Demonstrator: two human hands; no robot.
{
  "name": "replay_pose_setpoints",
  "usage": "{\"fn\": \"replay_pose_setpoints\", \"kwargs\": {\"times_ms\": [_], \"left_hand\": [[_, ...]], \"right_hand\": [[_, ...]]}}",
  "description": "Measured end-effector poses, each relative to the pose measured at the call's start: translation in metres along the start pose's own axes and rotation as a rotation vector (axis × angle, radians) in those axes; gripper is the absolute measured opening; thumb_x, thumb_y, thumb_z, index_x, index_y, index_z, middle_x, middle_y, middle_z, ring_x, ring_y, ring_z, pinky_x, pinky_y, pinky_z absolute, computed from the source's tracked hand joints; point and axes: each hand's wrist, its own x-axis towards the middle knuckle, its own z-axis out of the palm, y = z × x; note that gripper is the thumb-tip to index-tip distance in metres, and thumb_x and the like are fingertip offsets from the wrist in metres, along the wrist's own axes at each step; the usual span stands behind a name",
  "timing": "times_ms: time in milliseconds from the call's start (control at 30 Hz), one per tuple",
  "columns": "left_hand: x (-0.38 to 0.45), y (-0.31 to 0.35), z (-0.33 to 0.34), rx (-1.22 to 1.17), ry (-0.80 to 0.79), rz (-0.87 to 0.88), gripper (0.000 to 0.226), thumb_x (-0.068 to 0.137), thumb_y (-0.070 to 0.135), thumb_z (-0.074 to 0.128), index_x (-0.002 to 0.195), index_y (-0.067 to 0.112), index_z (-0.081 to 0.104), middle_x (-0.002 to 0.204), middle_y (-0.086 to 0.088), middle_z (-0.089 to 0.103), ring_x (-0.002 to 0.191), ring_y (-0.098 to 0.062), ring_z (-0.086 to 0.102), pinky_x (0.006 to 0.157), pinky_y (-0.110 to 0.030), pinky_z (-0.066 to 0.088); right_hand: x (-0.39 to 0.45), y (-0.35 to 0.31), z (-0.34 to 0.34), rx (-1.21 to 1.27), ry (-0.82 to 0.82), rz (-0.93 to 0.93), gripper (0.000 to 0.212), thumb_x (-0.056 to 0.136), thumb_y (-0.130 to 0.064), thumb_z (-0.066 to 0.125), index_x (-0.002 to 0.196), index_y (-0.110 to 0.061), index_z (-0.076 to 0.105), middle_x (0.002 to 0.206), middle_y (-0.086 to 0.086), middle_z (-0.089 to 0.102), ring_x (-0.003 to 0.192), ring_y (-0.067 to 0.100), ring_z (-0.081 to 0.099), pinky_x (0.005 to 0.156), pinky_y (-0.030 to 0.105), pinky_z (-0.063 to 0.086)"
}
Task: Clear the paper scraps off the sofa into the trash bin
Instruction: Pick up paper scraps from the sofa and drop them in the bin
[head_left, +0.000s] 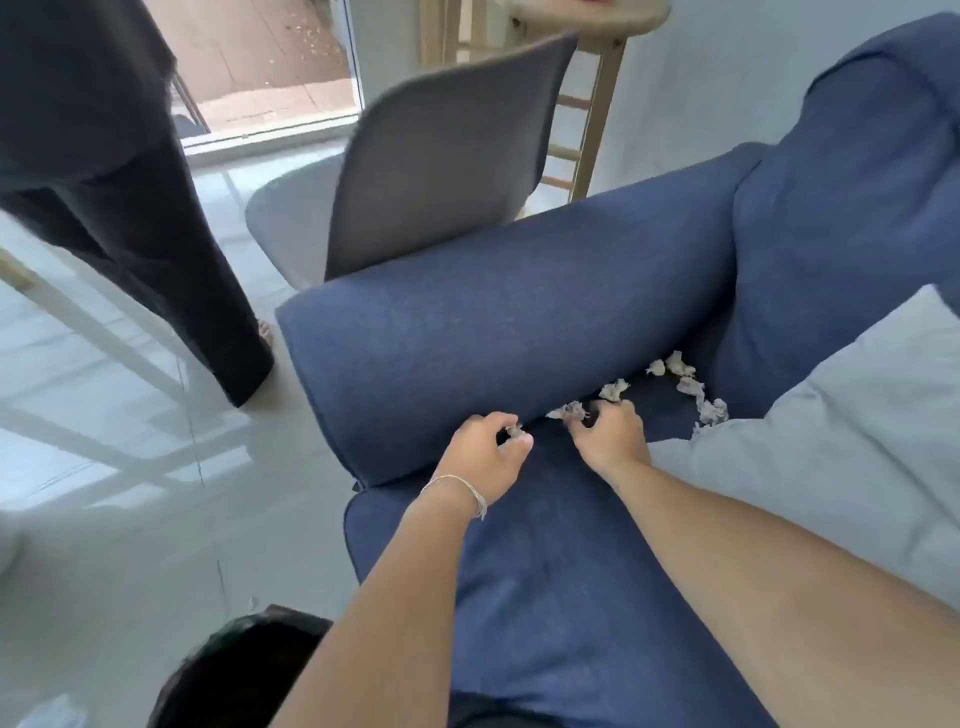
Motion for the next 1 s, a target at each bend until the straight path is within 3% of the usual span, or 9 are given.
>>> {"fn": "replay_pose_setpoints", "kwargs": {"times_ms": [100, 200, 300, 467, 633, 733, 900, 1000], "left_hand": [[0.015, -0.043, 0.039, 0.057, 0.181, 0.123, 0.033, 0.091, 0.042, 0.054, 0.118, 0.027, 0.062, 0.119, 0.008, 0.06, 0.113, -0.008, 0.054, 0.099, -0.025, 0.043], [0.018, -0.082, 0.073, 0.076, 0.458, 0.184, 0.044, 0.092, 0.042, 0.058, 0.131, 0.021, 0.057, 0.125, 0.008, 0.058, 0.12, -0.01, 0.048, 0.106, -0.027, 0.037], [0.02, -0.094, 0.1, 0.256, 0.666, 0.227, 0.048, 0.09, 0.047, 0.058, 0.129, 0.019, 0.059, 0.119, 0.003, 0.056, 0.114, -0.015, 0.051, 0.103, -0.03, 0.041], [0.021, -0.084, 0.101, 0.192, 0.69, 0.125, 0.049, 0.084, 0.051, 0.065, 0.128, 0.029, 0.062, 0.116, 0.005, 0.052, 0.113, -0.014, 0.054, 0.102, -0.029, 0.043], [0.031, -0.087, 0.107, 0.59, 0.602, 0.087, 0.057, 0.084, 0.066, 0.048, 0.138, 0.048, 0.047, 0.116, 0.003, 0.043, 0.106, -0.023, 0.044, 0.101, -0.04, 0.036], [0.038, -0.086, 0.109, 0.637, 0.577, 0.012, 0.056, 0.085, 0.067, 0.048, 0.139, 0.052, 0.042, 0.118, 0.001, 0.037, 0.109, -0.023, 0.037, 0.105, -0.041, 0.028], [0.043, -0.081, 0.119, 0.605, 0.668, -0.044, 0.03, 0.083, 0.063, 0.055, 0.104, 0.049, 0.07, 0.114, 0.002, 0.037, 0.107, -0.025, 0.038, 0.107, -0.042, 0.027], [0.041, -0.083, 0.118, 0.47, 0.714, 0.003, 0.023, 0.083, 0.058, 0.062, 0.089, 0.042, 0.076, 0.113, 0.004, 0.043, 0.107, -0.022, 0.039, 0.107, -0.039, 0.029]], "right_hand": [[0.027, 0.025, 0.053, -0.081, 0.194, -0.033, 0.06, 0.08, -0.069, 0.062, 0.109, -0.018, 0.074, 0.124, 0.01, 0.056, 0.118, 0.037, 0.048, 0.098, 0.046, 0.043], [0.04, 0.052, 0.101, 0.023, 0.469, -0.234, 0.053, 0.078, -0.064, 0.068, 0.103, -0.018, 0.078, 0.114, 0.007, 0.057, 0.108, 0.036, 0.048, 0.09, 0.046, 0.038], [0.052, 0.066, 0.113, 0.134, 0.544, -0.296, 0.047, 0.078, -0.058, 0.072, 0.105, -0.021, 0.078, 0.115, 0.008, 0.058, 0.109, 0.037, 0.049, 0.09, 0.044, 0.033], [0.049, 0.064, 0.113, 0.104, 0.498, -0.332, 0.037, 0.082, -0.06, 0.064, 0.101, -0.031, 0.079, 0.115, 0.001, 0.058, 0.108, 0.032, 0.05, 0.09, 0.047, 0.036], [0.053, 0.066, 0.118, 0.13, 0.533, -0.347, 0.028, 0.084, -0.056, 0.065, 0.096, -0.035, 0.08, 0.112, -0.001, 0.059, 0.105, 0.03, 0.051, 0.085, 0.042, 0.031], [0.052, 0.067, 0.124, 0.125, 0.541, -0.362, 0.025, 0.085, -0.054, 0.066, 0.096, -0.036, 0.08, 0.111, 0.0, 0.059, 0.105, 0.029, 0.051, 0.085, 0.043, 0.031], [0.054, 0.069, 0.126, 0.122, 0.565, -0.384, 0.019, 0.084, -0.05, 0.071, 0.091, -0.035, 0.08, 0.11, 0.001, 0.059, 0.104, 0.029, 0.048, 0.085, 0.041, 0.027], [0.055, 0.068, 0.127, 0.13, 0.555, -0.391, 0.019, 0.085, -0.049, 0.072, 0.09, -0.033, 0.081, 0.111, 0.001, 0.059, 0.106, 0.03, 0.048, 0.086, 0.041, 0.028]]}}
